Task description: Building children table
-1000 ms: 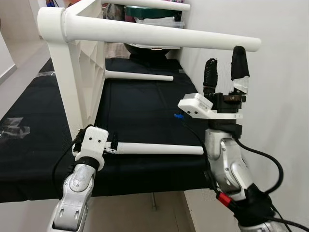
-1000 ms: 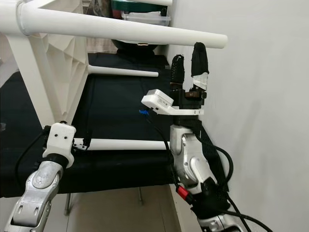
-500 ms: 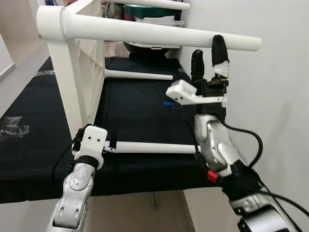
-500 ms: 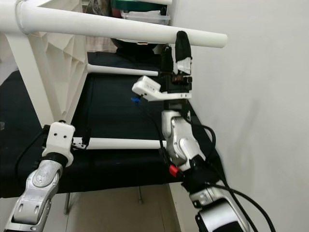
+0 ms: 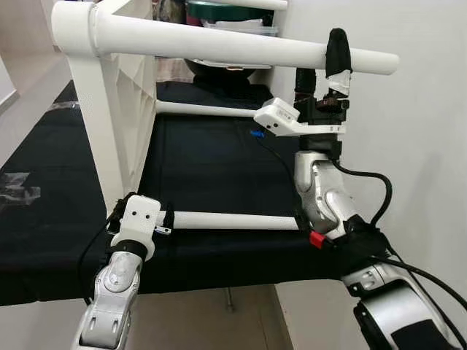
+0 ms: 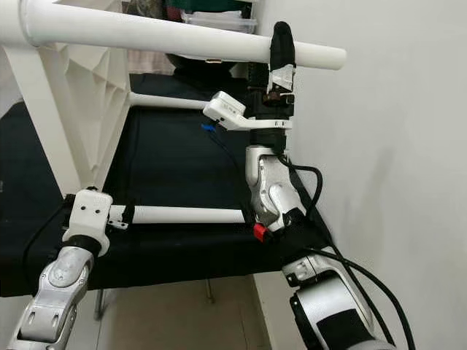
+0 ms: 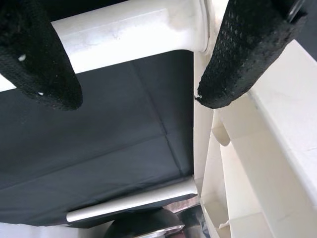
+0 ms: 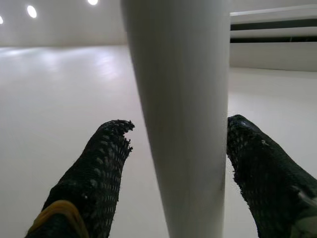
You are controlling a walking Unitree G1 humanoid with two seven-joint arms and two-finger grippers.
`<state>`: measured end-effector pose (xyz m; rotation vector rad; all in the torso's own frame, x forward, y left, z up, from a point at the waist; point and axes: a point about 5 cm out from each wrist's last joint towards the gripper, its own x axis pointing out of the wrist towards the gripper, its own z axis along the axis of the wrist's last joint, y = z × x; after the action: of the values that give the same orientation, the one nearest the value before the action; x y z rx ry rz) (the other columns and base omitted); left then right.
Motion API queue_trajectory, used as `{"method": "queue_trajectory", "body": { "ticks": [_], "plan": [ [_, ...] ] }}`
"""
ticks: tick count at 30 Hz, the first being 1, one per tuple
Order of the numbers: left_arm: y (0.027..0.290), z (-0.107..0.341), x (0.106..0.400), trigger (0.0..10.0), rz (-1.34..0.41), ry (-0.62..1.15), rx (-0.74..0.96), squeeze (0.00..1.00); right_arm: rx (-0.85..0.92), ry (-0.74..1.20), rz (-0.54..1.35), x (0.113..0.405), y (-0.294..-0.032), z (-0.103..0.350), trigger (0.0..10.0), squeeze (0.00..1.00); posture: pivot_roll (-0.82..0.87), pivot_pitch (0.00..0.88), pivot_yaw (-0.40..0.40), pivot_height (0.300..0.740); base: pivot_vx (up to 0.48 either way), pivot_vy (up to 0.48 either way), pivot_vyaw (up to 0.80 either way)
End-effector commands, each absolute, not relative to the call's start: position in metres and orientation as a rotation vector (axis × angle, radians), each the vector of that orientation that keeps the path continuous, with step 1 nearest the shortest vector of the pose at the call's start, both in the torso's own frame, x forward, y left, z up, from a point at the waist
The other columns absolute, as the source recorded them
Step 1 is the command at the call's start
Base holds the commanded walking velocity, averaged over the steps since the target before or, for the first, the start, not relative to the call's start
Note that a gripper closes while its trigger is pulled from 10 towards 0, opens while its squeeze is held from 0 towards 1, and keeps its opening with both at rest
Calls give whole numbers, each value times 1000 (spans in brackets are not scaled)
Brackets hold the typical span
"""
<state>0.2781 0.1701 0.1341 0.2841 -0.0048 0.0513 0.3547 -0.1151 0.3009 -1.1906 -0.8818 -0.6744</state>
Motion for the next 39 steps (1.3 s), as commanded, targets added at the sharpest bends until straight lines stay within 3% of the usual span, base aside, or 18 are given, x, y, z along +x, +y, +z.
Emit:
{"method": "queue_trajectory", "body": {
  "ticks": [1,6,8,14,15,18,19,20,21,22,39],
  "plan": [
    [170,129,277,10000,54,10,291,0,-1181,-878,-700,356,-117,304,10000,0,95,33,-122,740,0,0,0],
    [171,130,278,10000,59,2,294,0,-1166,-882,-720,360,-116,307,9490,0,100,29,-123,740,0,0,0],
    [174,130,279,10000,66,1,300,0,-1165,-883,-719,360,-115,308,8627,0,99,27,-123,740,0,0,0],
    [180,130,282,10000,81,-2,306,0,-1159,-887,-715,362,-113,307,8824,0,99,20,-127,740,0,0,0],
    [180,131,283,10000,78,-7,306,0,-1155,-886,-712,362,-112,306,7843,0,96,22,-124,740,0,0,0],
    [179,133,288,10000,76,-17,313,0,-1154,-886,-703,362,-110,305,8000,0,94,22,-124,740,0,0,0],
    [179,134,290,10000,76,-21,313,0,-1156,-886,-699,362,-109,304,4627,0,93,23,-122,740,0,0,0],
    [179,135,291,10000,77,-26,316,0,-1159,-887,-696,362,-109,304,1961,0,93,23,-122,740,0,0,0],
    [179,136,292,10000,77,-29,318,0,-1160,-887,-695,362,-109,304,1961,0,93,23,-122,740,0,0,0],
    [178,137,292,10000,76,-33,319,0,-1159,-888,-693,363,-109,303,0,0,93,25,-121,740,0,0,0],
    [191,134,296,10000,154,-24,346,0,-1147,-907,-663,366,-105,308,0,0,91,30,-117,740,0,0,0]
  ]
}}
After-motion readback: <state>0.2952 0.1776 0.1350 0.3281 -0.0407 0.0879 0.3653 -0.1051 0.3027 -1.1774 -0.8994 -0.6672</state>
